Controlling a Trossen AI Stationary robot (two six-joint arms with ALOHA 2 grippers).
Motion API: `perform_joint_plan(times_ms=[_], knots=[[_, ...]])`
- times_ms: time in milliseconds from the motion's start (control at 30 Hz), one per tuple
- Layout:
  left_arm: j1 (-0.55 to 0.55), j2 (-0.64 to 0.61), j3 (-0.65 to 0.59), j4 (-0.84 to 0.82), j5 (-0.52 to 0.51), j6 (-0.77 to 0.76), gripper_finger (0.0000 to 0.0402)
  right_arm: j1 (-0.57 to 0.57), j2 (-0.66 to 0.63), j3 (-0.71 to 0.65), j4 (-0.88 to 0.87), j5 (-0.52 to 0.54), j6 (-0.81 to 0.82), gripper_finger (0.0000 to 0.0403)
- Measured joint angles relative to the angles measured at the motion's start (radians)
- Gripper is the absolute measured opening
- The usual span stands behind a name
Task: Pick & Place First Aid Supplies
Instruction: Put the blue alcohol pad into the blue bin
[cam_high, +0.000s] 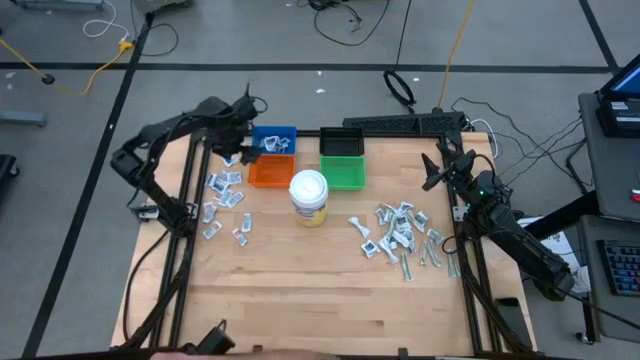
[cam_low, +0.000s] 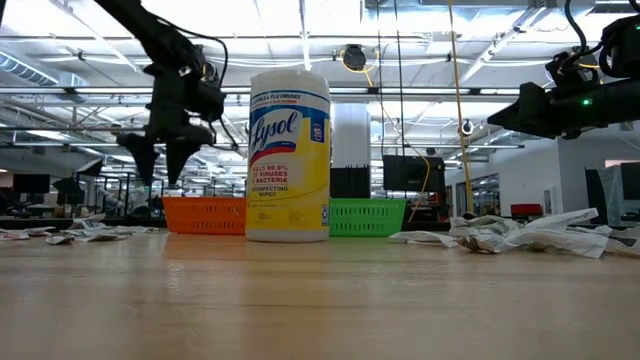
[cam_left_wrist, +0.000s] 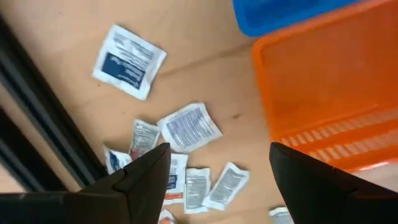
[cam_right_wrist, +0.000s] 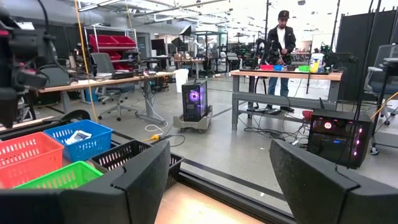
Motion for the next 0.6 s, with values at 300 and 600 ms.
perform_joint_plan(times_ms=[300, 600], knots=[[-0.035, 0.002, -0.185, 0.169, -0.061, 0.087, 0.0272, 0.0, 0.0, 0.0, 0.0, 0.0, 0.0, 0.027], [-0.06, 0.002, -0.311, 0.329, -0.069, 0.126, 0.0268, 0.0, 0.0, 0.0, 0.0, 0.0, 0.0, 0.027]])
